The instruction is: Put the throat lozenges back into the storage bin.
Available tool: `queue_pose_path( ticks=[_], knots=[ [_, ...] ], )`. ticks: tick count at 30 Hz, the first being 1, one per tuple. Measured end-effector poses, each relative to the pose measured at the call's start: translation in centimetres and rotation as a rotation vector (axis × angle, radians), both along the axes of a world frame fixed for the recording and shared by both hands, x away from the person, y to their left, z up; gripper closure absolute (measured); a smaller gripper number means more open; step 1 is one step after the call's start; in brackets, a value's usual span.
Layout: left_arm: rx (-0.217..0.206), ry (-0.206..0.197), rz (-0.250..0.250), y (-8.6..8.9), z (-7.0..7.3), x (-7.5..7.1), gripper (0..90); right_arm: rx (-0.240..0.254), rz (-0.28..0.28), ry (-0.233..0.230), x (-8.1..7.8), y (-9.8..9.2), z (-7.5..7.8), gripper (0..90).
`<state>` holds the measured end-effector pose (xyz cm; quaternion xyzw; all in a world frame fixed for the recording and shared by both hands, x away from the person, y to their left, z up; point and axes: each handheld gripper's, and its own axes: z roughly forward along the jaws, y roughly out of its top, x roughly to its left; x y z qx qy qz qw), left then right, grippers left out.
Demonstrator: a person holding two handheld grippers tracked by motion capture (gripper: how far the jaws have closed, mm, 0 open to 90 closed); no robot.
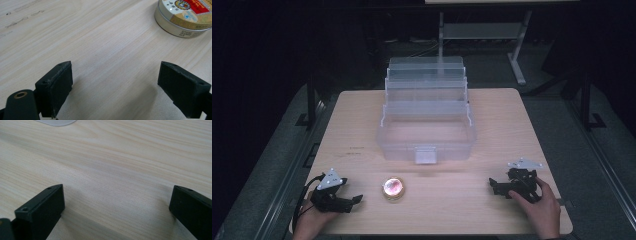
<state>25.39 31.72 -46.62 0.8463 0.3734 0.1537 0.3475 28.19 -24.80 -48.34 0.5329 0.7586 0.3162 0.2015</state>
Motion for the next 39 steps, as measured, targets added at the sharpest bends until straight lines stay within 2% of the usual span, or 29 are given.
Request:
queue_pose_path(
  ticks=[10,19,28,39],
  knots=[
    [0.006,0.009,-0.013,-0.4,0.8,0.1,12.4,0.000,0.001,0.000,0.0,0.0,0.0,0.0],
    [0.040,0.033,-0.054,-1.1,1.5,0.4,12.8,-0.002,0.002,-0.002,0.0,0.0,0.0,0.0],
    [0.045,0.051,-0.081,-1.7,2.1,0.7,12.8,-0.002,0.002,-0.001,0.0,0.0,0.0,0.0],
    [0.046,0.052,-0.106,-2.4,2.7,1.1,13.0,-0.002,0.002,-0.001,0.0,0.0,0.0,0.0]
  ],
)
